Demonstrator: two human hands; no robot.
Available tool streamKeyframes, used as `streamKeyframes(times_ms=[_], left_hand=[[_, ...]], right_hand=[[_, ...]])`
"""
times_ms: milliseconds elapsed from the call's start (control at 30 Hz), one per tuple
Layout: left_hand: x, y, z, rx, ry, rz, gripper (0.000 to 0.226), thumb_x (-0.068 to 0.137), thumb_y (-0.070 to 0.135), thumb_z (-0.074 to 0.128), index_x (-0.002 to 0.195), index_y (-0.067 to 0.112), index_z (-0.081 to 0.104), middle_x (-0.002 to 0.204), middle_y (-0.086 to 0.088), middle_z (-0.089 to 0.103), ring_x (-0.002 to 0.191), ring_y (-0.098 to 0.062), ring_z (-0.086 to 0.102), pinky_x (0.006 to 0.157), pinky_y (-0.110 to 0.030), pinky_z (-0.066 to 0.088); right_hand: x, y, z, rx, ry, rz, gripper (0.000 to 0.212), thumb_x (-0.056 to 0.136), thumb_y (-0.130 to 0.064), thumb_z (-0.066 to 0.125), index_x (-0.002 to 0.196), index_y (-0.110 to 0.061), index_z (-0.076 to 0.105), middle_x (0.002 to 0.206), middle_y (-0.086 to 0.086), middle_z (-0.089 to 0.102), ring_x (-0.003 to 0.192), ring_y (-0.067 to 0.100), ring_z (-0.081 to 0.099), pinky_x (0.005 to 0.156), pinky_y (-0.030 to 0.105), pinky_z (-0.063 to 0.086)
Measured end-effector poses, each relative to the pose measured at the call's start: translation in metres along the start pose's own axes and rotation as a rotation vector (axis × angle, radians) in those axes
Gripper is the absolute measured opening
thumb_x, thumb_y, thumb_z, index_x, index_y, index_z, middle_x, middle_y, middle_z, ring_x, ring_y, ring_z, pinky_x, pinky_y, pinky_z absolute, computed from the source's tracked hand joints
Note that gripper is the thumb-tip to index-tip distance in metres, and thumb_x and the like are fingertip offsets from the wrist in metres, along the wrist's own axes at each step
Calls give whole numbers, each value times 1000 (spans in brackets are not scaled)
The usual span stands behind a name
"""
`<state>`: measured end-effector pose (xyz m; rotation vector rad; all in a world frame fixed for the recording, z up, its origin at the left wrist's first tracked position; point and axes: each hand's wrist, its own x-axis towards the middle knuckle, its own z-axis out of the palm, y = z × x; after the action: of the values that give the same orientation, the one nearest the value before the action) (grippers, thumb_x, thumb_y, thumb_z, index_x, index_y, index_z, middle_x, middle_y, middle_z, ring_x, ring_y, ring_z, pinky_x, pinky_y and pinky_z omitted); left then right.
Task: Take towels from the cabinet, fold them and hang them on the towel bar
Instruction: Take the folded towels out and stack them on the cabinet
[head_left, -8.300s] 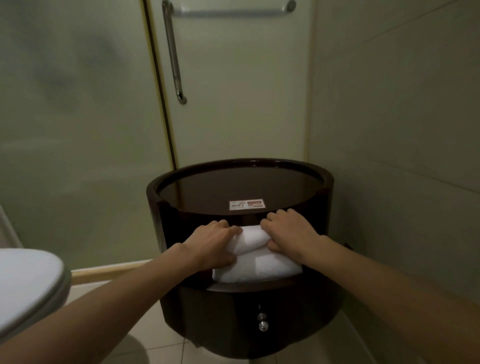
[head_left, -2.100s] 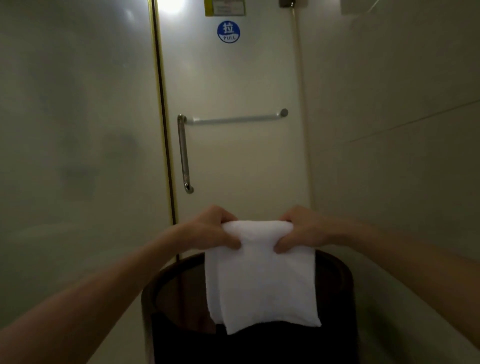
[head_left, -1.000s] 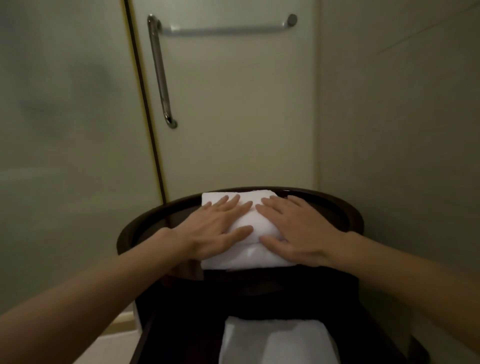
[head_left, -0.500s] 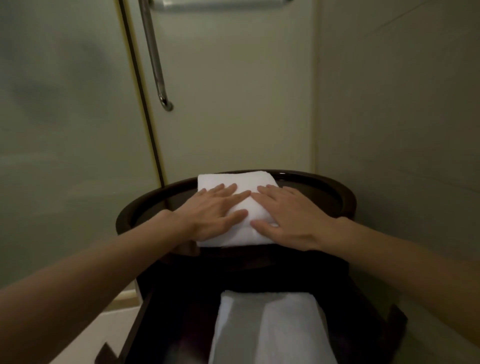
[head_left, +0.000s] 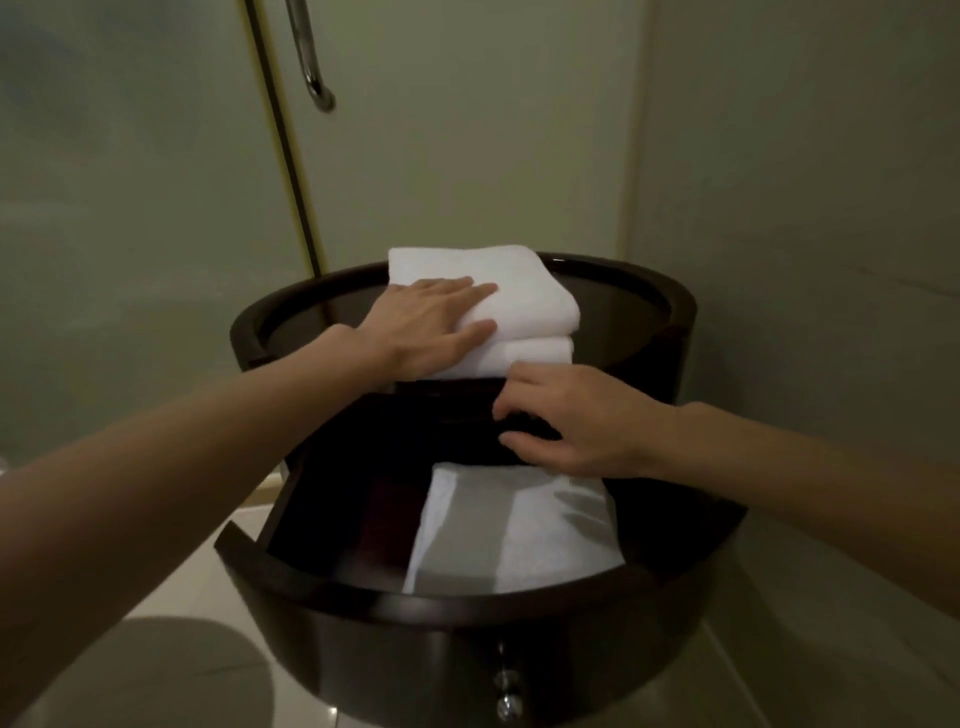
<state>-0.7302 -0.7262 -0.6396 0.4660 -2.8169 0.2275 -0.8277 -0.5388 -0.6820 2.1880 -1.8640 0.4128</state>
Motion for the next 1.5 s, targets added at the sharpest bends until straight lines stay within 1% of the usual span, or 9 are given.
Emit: streamKeyframes(times_ms=[100, 233, 367, 533, 733, 967, 1267, 1367, 1500], left_hand=[[0, 2, 2, -10, 16, -15, 71, 82, 64, 19, 148, 37, 26, 155, 2, 31, 141, -22, 30, 110, -42, 27], [-1, 4, 4, -2, 33, -15, 71, 83, 63, 18, 147, 36, 27, 155, 2, 32, 140, -24, 33, 108, -44, 29], [-2, 2, 4, -16, 42, -12, 70, 83, 62, 17, 148, 36, 27, 155, 2, 32, 139, -25, 34, 107, -43, 29], [-1, 2, 5, -20, 44, -13, 70, 83, 62, 17, 148, 36, 27, 154, 2, 32, 139, -25, 34, 108, -43, 29], [-2, 1, 5, -26, 40, -8, 69, 84, 62, 17, 148, 37, 27, 154, 3, 32, 137, -26, 36, 107, -43, 30], [-2, 1, 6, -22, 42, -7, 69, 85, 61, 18, 148, 36, 27, 154, 3, 33, 137, -26, 37, 107, -43, 31], [-2, 1, 6, -22, 54, 1, 54, 97, 53, 30, 148, 35, 27, 154, 2, 33, 137, -25, 36, 106, -42, 30], [-1, 1, 6, -29, 48, -2, 59, 94, 59, 26, 148, 35, 27, 154, 3, 33, 137, -25, 36, 106, -42, 31], [-2, 1, 6, -30, 42, -5, 67, 86, 61, 19, 148, 35, 28, 153, 3, 34, 136, -25, 37, 106, -42, 32]], right_hand=[[5, -8, 5, 11, -310, 39, 27, 91, -46, 58, 104, -23, 62, 93, -7, 60, 79, 7, 55, 74, 31, 51], [12, -22, 16, 8, -634, 159, 54, 83, -58, 62, 127, -28, 52, 109, -10, 49, 98, 11, 50, 86, 31, 48], [11, -32, 26, 0, -731, 137, 62, 81, -58, 65, 132, -28, 47, 116, -8, 40, 101, 13, 45, 82, 28, 43], [12, -40, 33, -72, -811, 129, 68, 85, -50, 65, 140, -25, 35, 137, 3, 31, 118, 21, 39, 95, 34, 41], [10, -37, 45, -243, -818, 98, 91, 82, -51, 66, 151, -19, 15, 149, 11, 20, 136, 30, 27, 111, 47, 33], [9, -33, 50, -232, -794, 129, 99, 82, -51, 67, 153, -17, 7, 157, 14, 7, 142, 34, 16, 114, 44, 27], [1, -39, 48, -207, -671, 109, 86, 80, -36, 71, 145, -11, 21, 145, 17, 23, 129, 33, 32, 100, 39, 36], [-4, -38, 48, -203, -570, 86, 69, 79, -32, 71, 133, -9, 34, 134, 17, 33, 117, 31, 40, 88, 35, 37], [-6, -37, 49, -193, -555, 68, 61, 83, -33, 68, 131, -11, 36, 129, 14, 39, 113, 27, 41, 80, 30, 29]])
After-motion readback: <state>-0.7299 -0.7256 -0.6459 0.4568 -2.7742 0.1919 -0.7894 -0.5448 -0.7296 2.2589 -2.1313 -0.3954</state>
